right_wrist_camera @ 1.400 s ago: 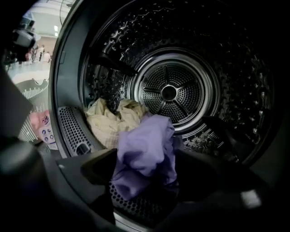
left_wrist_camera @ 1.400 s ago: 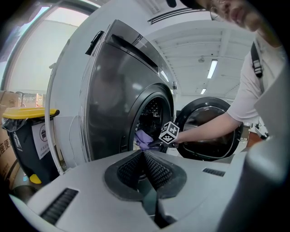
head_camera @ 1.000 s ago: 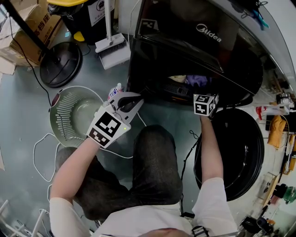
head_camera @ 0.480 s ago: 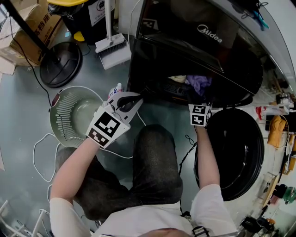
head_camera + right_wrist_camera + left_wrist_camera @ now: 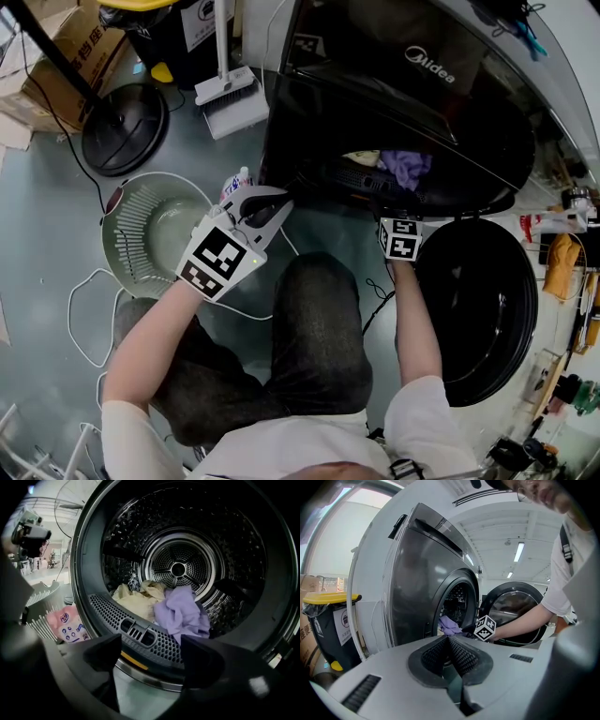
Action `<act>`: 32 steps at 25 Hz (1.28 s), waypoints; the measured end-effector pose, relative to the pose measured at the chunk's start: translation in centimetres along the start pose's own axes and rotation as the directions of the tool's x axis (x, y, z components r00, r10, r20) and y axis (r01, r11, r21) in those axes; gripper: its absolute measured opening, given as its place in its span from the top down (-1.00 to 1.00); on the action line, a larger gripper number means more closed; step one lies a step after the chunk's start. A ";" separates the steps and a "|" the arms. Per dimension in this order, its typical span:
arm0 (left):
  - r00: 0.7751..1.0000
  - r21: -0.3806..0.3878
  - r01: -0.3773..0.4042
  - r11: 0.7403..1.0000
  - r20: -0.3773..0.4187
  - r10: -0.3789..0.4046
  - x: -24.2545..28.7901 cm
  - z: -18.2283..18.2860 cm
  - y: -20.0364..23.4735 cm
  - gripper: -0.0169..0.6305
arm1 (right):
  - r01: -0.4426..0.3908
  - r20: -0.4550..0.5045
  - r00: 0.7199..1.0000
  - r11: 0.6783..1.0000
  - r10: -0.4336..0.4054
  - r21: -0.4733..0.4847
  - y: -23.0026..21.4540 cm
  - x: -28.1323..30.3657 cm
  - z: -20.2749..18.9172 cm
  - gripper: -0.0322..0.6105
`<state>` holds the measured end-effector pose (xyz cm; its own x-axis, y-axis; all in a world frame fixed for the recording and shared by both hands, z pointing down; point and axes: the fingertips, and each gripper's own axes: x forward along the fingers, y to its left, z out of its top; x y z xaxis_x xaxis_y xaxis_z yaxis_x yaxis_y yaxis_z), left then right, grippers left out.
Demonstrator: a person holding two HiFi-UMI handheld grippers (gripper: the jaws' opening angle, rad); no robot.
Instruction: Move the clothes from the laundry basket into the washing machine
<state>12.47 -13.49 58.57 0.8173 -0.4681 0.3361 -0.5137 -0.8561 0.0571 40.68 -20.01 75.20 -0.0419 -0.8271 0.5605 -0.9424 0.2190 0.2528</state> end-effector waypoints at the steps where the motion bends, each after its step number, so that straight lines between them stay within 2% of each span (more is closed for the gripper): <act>1: 1.000 0.001 0.000 1.000 0.001 0.000 -0.1 0.0 0.0 0.93 | -0.007 -0.002 1.000 1.000 0.007 0.008 0.0 0.2 -0.1 -0.37; 8: 1.000 0.008 -0.013 1.000 -0.016 0.013 -0.6 -0.7 0.0 0.93 | -0.035 -0.006 0.999 0.998 0.036 0.055 -1.1 1.7 -0.2 -0.37; 14: 1.000 -0.028 -0.028 0.999 -0.010 0.027 -1.6 -1.5 0.5 0.93 | -0.052 -0.006 0.999 0.995 0.052 0.084 -1.5 2.0 0.8 -0.37; 19: 1.000 -0.052 -0.019 0.998 0.005 0.019 -2.4 -2.0 0.6 0.93 | -0.063 0.010 0.998 0.996 0.062 0.069 -1.2 1.4 1.7 -0.37; 25: 1.000 -0.035 -0.002 0.999 -0.010 0.002 -4.5 -2.0 -0.4 0.93 | -0.077 0.051 0.996 0.997 0.075 0.031 0.0 1.1 3.3 -0.37; 32: 0.994 -0.055 -0.106 0.993 -0.004 0.105 -6.3 -1.2 -0.4 0.93 | -0.134 0.077 0.988 0.991 0.134 -0.001 3.4 -1.5 6.3 -0.37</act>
<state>7.17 -9.96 57.59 0.7576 -0.5549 0.3436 -0.6106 -0.7886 0.0727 35.48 -21.33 70.22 -0.1935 -0.8277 0.5267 -0.9278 0.3289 0.1761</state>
